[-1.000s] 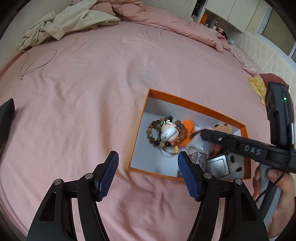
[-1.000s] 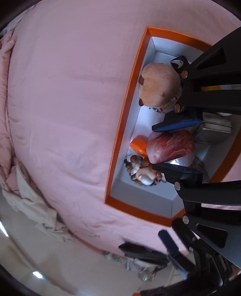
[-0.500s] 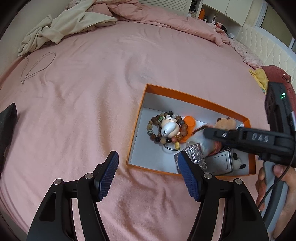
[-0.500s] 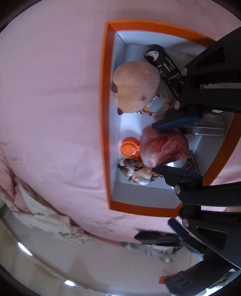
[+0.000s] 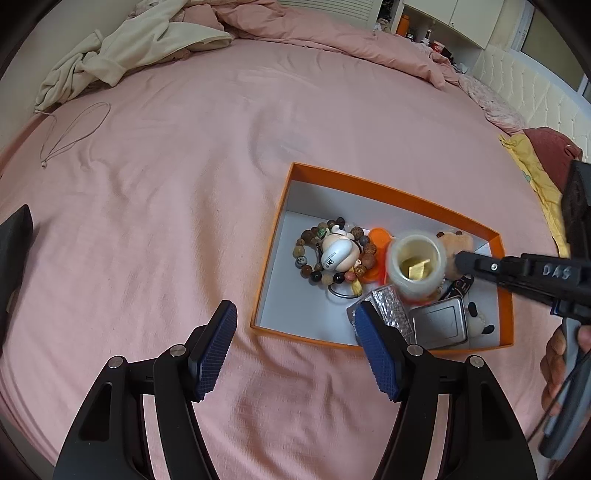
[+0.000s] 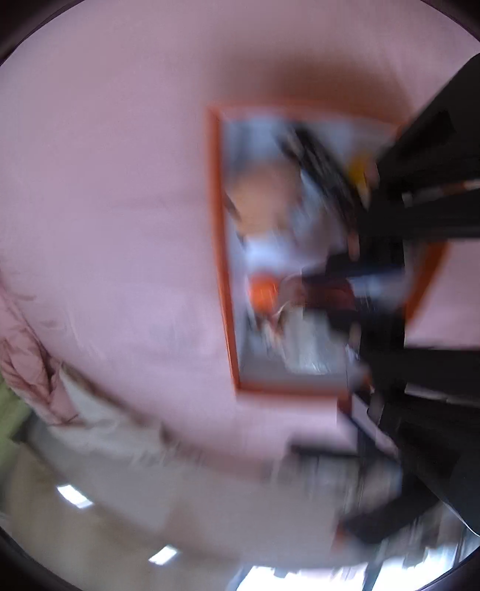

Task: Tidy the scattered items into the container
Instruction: 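Grasp the clear tape roll inside the box with the right gripper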

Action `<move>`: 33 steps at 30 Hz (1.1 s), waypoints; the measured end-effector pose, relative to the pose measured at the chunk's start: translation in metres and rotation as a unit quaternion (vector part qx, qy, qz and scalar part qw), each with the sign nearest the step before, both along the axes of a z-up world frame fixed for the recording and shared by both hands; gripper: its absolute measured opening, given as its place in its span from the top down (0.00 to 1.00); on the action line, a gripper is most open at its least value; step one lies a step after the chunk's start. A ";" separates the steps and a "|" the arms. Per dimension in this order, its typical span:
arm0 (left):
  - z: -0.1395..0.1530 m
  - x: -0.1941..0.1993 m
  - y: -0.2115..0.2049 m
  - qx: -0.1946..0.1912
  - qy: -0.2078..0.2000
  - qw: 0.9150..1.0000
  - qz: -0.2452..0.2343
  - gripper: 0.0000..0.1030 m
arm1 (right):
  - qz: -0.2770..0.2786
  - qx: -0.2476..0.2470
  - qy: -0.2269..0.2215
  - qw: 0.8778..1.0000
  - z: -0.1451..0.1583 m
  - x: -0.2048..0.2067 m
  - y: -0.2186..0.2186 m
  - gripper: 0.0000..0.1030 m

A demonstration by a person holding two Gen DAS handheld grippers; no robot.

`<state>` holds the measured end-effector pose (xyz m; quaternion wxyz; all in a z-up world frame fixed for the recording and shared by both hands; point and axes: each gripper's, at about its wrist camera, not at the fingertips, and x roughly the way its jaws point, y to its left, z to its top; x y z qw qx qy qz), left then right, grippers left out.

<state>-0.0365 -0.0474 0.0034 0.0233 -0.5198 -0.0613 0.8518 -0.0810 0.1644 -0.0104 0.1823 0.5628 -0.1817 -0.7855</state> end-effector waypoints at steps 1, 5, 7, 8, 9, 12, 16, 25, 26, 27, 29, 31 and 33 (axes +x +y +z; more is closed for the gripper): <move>0.000 0.000 0.000 0.000 0.000 1.000 0.000 0.35 | -0.003 -0.039 0.000 0.999 0.001 -0.001 0.002 0.99; -0.001 -0.001 0.001 0.003 -0.002 1.000 -0.002 0.35 | 0.001 0.012 0.013 1.000 0.007 0.000 -0.001 0.99; -0.001 0.000 0.001 0.001 -0.003 1.000 -0.003 0.35 | 0.009 -0.022 -0.006 1.000 0.004 -0.001 -0.001 0.95; -0.001 0.000 0.001 0.002 -0.003 1.000 -0.005 0.35 | 0.011 -0.006 0.002 1.000 0.006 0.000 -0.004 0.90; -0.001 0.000 0.002 0.002 -0.004 1.000 -0.005 0.35 | 0.009 0.025 0.021 0.999 0.011 0.003 -0.007 0.72; -0.003 0.000 0.001 0.001 -0.007 1.000 -0.006 0.35 | 0.014 0.046 0.055 0.997 0.015 0.006 -0.012 0.39; -0.004 0.000 0.000 0.013 -0.012 1.000 -0.008 0.35 | 0.010 0.039 0.008 0.999 -0.008 -0.001 -0.008 0.68; -0.004 0.001 0.001 0.014 -0.012 1.000 -0.015 0.35 | -0.048 0.049 -0.022 0.997 -0.012 -0.004 0.011 0.76; -0.004 0.001 0.001 0.015 -0.012 1.000 -0.016 0.35 | -0.040 0.060 -0.023 0.997 -0.013 -0.005 0.007 0.76; -0.004 0.001 0.001 0.014 -0.012 1.000 -0.018 0.35 | -0.033 0.058 -0.023 0.998 -0.012 -0.006 0.003 0.74; -0.003 0.001 0.001 0.014 -0.012 1.000 -0.020 0.35 | -0.015 0.080 -0.022 0.996 -0.011 -0.007 -0.007 0.69; -0.004 0.001 0.001 0.012 -0.012 1.000 -0.022 0.35 | 0.019 0.133 -0.019 0.991 -0.012 -0.005 -0.024 0.63; -0.005 0.001 0.002 0.010 -0.013 1.000 -0.023 0.35 | 0.060 0.193 0.007 0.979 -0.013 0.000 -0.043 0.63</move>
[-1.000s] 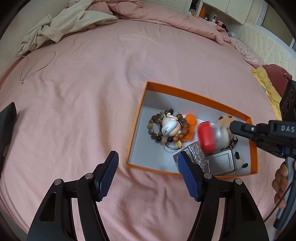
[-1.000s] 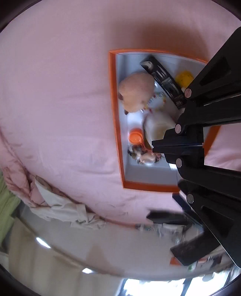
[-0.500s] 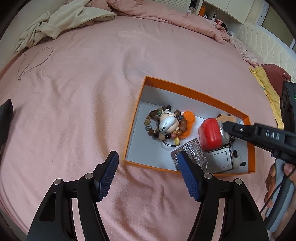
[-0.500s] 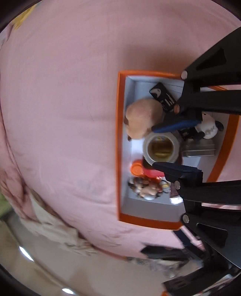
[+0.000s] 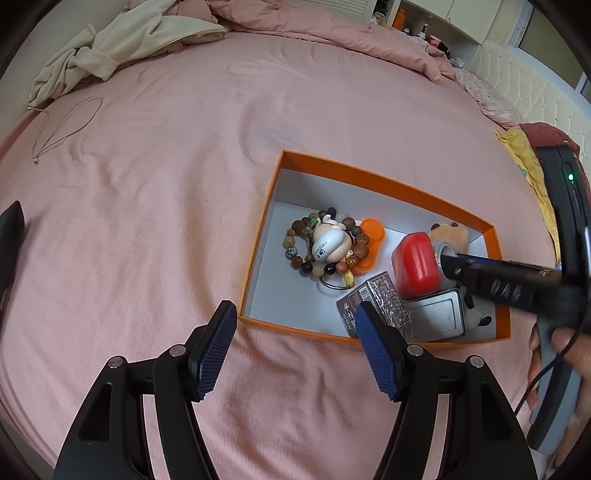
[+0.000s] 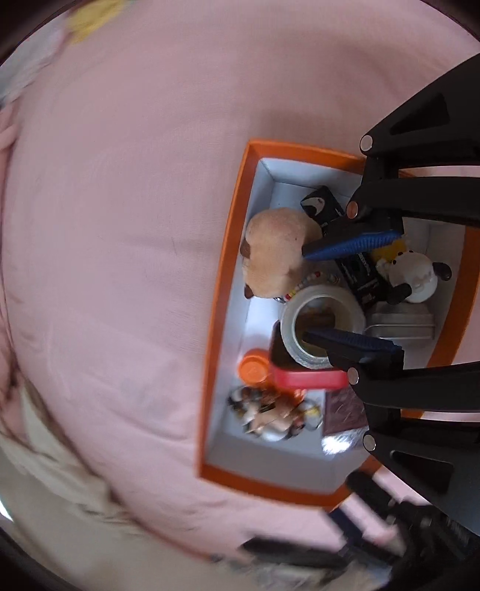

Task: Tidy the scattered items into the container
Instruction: 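Grasp the clear tape roll inside the box with the right gripper, then lift the tape roll out with the right gripper while the left grasps the silver card pack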

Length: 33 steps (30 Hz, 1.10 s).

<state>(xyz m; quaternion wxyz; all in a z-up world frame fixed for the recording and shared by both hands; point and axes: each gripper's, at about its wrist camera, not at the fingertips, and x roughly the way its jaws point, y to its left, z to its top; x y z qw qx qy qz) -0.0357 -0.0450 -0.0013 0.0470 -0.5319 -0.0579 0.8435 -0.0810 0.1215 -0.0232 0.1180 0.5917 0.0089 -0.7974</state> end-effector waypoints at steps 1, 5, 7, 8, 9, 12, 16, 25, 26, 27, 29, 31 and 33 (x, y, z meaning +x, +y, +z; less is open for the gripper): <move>0.000 0.000 0.000 0.000 -0.001 1.000 0.000 0.35 | 0.027 0.023 0.007 0.999 -0.001 0.005 -0.011 0.65; 0.000 0.000 0.000 0.001 -0.001 1.000 0.001 0.35 | 0.055 -0.010 -0.015 0.998 -0.010 0.009 -0.033 0.82; 0.000 0.000 -0.002 0.003 -0.001 1.000 0.003 0.35 | 0.034 -0.042 -0.019 0.998 -0.005 0.007 -0.027 0.90; 0.000 0.000 -0.002 0.005 -0.001 1.000 0.004 0.35 | 0.018 -0.065 -0.025 0.997 -0.003 0.006 -0.020 0.90; -0.001 0.000 -0.003 0.005 -0.002 1.000 0.004 0.35 | 0.006 -0.080 -0.024 0.996 0.001 0.007 -0.012 0.90; -0.001 0.000 -0.004 0.011 -0.005 1.000 0.003 0.35 | -0.021 -0.131 -0.018 0.991 0.011 0.009 0.011 0.91; 0.000 0.001 -0.002 0.005 -0.002 1.000 -0.003 0.35 | -0.024 -0.128 0.036 0.991 0.036 0.018 0.024 0.91; 0.002 -0.010 0.030 -0.101 0.022 0.994 -0.042 0.34 | -0.078 -0.245 0.070 0.964 0.064 0.046 0.073 0.90; 0.006 -0.010 0.036 -0.119 0.037 0.991 -0.050 0.34 | -0.088 -0.252 0.073 0.961 0.064 0.044 0.081 0.90; 0.013 -0.009 0.044 -0.121 0.061 0.988 -0.071 0.34 | -0.100 -0.253 0.078 0.959 0.065 0.051 0.091 0.90; 0.021 -0.007 0.053 -0.093 0.080 0.987 -0.107 0.34 | -0.122 -0.254 0.078 0.956 0.062 0.059 0.109 0.88; 0.024 -0.011 0.060 -0.089 0.082 0.984 -0.131 0.34 | -0.142 -0.261 0.070 0.952 0.058 0.060 0.122 0.88; 0.011 -0.024 0.057 -0.100 0.041 0.986 -0.128 0.35 | -0.151 -0.271 0.069 0.948 0.057 0.057 0.128 0.88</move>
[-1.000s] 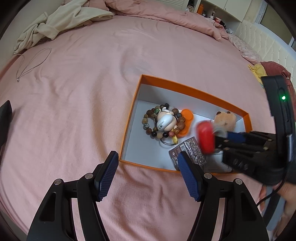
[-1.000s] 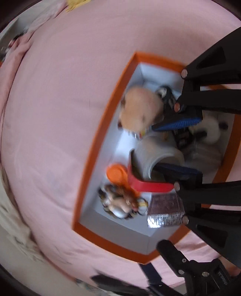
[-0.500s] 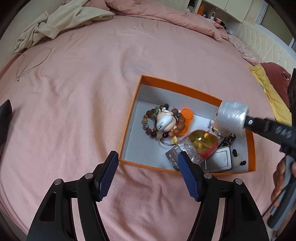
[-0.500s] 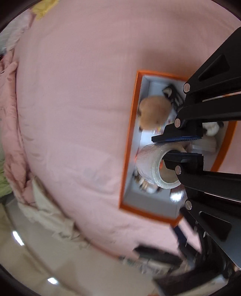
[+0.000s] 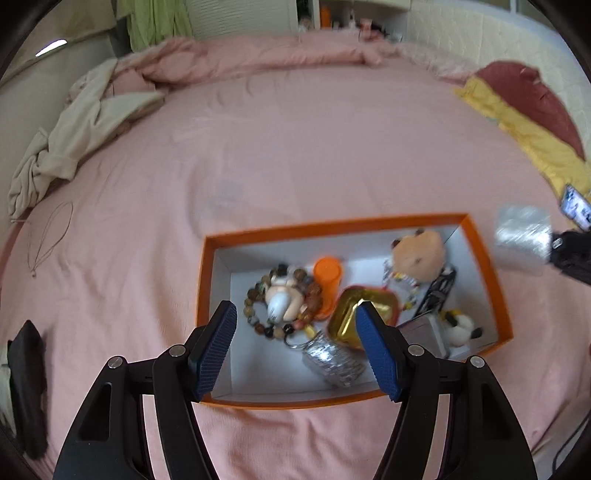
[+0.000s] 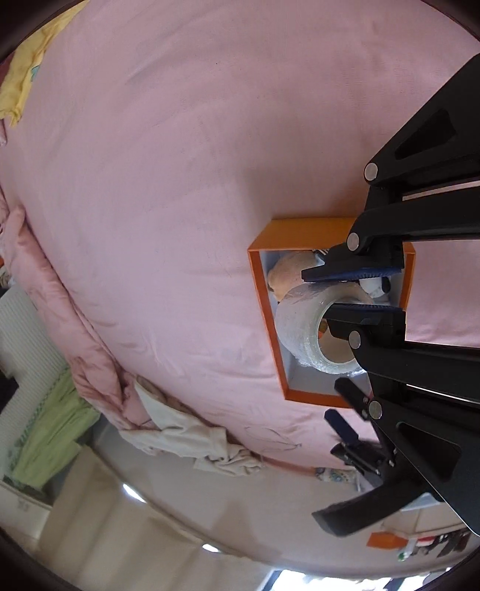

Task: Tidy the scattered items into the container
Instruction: 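Lift the tape roll out with the right gripper while the left grasps the silver card pack, then set the tape roll on the bed with the right while the left sets down the card pack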

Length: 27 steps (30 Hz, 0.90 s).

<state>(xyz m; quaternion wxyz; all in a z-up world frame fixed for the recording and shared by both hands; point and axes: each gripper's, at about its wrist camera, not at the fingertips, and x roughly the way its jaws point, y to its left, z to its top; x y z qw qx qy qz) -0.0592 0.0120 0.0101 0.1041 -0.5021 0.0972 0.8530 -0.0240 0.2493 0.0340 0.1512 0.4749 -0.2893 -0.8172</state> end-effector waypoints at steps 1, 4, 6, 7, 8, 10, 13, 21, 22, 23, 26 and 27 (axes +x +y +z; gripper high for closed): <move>-0.009 -0.007 -0.004 0.003 -0.030 0.999 0.015 0.36 | 0.000 0.000 0.002 1.000 0.001 -0.003 -0.002 0.88; -0.027 -0.020 -0.019 0.025 -0.084 0.995 0.057 0.36 | 0.008 -0.003 0.007 1.000 0.002 -0.003 -0.008 0.88; -0.030 -0.022 -0.021 0.048 -0.106 0.992 0.052 0.36 | 0.014 -0.002 0.005 1.000 0.000 -0.003 -0.013 0.88; -0.034 -0.023 -0.020 0.072 -0.136 0.987 0.043 0.36 | 0.015 0.000 0.004 1.000 -0.001 -0.002 -0.012 0.88; -0.039 -0.024 -0.018 0.100 -0.168 0.980 0.035 0.33 | 0.017 0.001 0.002 1.000 -0.002 -0.002 -0.013 0.88; -0.040 -0.022 -0.010 0.084 -0.164 0.983 0.024 0.32 | 0.019 0.002 0.002 1.000 -0.003 -0.003 -0.014 0.88; -0.053 -0.022 -0.002 0.034 -0.167 0.985 0.016 0.64 | 0.019 0.003 0.003 1.000 -0.003 -0.002 -0.013 0.87; -0.029 -0.013 -0.050 0.183 -0.142 0.971 0.063 0.80 | -0.003 0.000 0.006 1.000 -0.003 -0.004 -0.002 0.86; -0.025 -0.009 -0.056 0.204 -0.134 0.968 0.062 0.80 | 0.000 -0.001 0.010 1.000 -0.003 -0.002 -0.001 0.86; -0.021 -0.004 -0.061 0.215 -0.125 0.967 0.062 0.80 | 0.005 -0.001 0.014 1.000 -0.001 -0.001 -0.002 0.86; -0.005 0.015 -0.074 0.231 -0.091 0.967 0.054 0.80 | 0.026 -0.010 0.032 0.999 0.006 0.008 -0.007 0.86; -0.002 0.022 -0.079 0.242 -0.081 0.966 0.048 0.80 | 0.035 -0.018 0.039 0.998 0.007 0.015 -0.009 0.86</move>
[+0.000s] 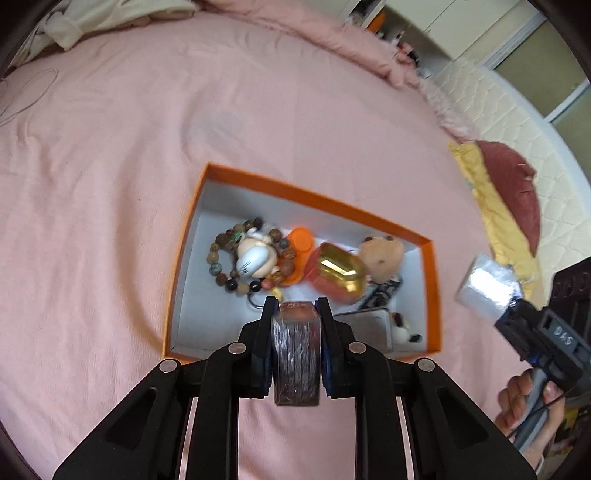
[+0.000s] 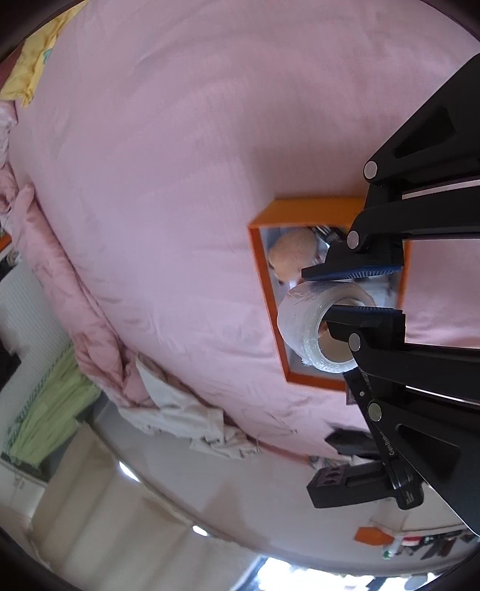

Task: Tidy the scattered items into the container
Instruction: 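Set the tape roll on the bed with the right while the left sets down the card pack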

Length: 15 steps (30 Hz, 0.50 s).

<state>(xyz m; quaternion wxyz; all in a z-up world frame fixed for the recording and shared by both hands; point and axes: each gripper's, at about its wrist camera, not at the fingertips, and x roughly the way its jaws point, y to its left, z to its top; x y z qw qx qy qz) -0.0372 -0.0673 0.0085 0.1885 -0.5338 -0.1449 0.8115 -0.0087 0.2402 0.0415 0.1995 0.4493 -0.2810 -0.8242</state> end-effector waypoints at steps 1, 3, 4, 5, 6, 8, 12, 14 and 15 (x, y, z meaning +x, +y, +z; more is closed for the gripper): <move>0.005 0.007 -0.005 0.011 0.008 1.000 -0.002 0.80 | 0.008 -0.005 0.005 1.000 0.001 0.008 -0.002 0.86; 0.010 0.026 -0.026 0.041 0.009 0.999 0.000 0.80 | 0.024 -0.006 0.010 1.000 0.001 0.027 -0.008 0.86; 0.011 0.034 -0.028 0.054 0.007 0.999 0.000 0.80 | 0.030 -0.006 0.009 0.999 -0.001 0.035 -0.011 0.86; 0.012 0.041 -0.027 0.061 0.008 0.998 -0.008 0.80 | 0.039 -0.004 0.003 0.999 -0.004 0.046 -0.014 0.86; 0.016 0.041 -0.010 0.055 0.012 0.998 -0.017 0.80 | 0.045 -0.002 -0.001 0.999 -0.006 0.053 -0.017 0.86; 0.019 0.045 0.016 0.010 0.010 0.999 -0.028 0.80 | 0.060 0.002 -0.003 0.998 -0.007 0.063 -0.026 0.86; 0.006 0.060 0.027 0.000 -0.034 0.997 -0.070 0.79 | 0.090 0.067 -0.024 0.993 -0.022 0.074 -0.050 0.86; -0.002 0.071 0.027 -0.028 -0.039 0.997 -0.058 0.79 | 0.104 0.104 -0.044 0.988 -0.036 0.075 -0.062 0.86; -0.001 0.076 0.025 -0.038 -0.037 0.997 -0.054 0.79 | 0.106 0.122 -0.047 0.986 -0.040 0.076 -0.065 0.86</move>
